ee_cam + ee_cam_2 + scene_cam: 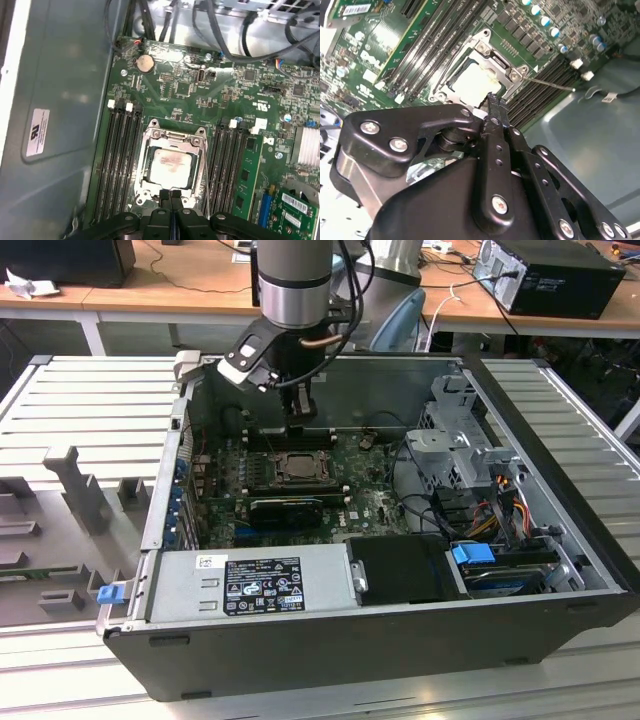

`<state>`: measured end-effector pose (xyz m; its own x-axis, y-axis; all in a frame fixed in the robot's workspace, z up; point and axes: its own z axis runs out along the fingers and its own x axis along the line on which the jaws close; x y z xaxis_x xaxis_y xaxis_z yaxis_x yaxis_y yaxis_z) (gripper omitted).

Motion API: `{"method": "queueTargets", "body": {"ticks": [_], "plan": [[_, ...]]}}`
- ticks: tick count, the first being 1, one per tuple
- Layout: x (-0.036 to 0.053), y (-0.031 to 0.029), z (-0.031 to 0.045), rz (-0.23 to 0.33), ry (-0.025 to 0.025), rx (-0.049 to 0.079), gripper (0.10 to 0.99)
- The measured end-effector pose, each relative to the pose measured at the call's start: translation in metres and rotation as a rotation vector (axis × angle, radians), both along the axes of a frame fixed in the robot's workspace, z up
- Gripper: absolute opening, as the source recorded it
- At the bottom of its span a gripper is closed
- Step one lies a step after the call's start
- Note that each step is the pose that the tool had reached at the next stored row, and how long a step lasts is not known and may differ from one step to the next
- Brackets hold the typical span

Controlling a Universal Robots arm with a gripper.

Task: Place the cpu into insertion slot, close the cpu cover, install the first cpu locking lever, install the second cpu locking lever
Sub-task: 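Install the first cpu locking lever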

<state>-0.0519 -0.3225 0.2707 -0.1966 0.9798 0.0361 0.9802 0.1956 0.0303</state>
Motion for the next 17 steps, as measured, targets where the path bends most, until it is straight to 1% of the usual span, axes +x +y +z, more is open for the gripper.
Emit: {"method": "queueTargets", "body": {"ticks": [3, 6, 10, 12, 16, 17], "plan": [[0.0, 0.0, 0.0, 0.1, 0.0, -0.005, 0.106], [0.0, 0.0, 0.0, 0.183, -0.0001, -0.006, 0.106], [0.0, 0.0, 0.0, 0.238, -0.0002, -0.008, 0.106], [0.0, 0.0, -0.0001, 0.294, -0.0002, -0.009, 0.106], [0.0, 0.0, -0.0002, 0.43, -0.0006, -0.012, 0.106], [0.0, 0.0, -0.0002, 0.449, -0.0006, -0.012, 0.106]]}}
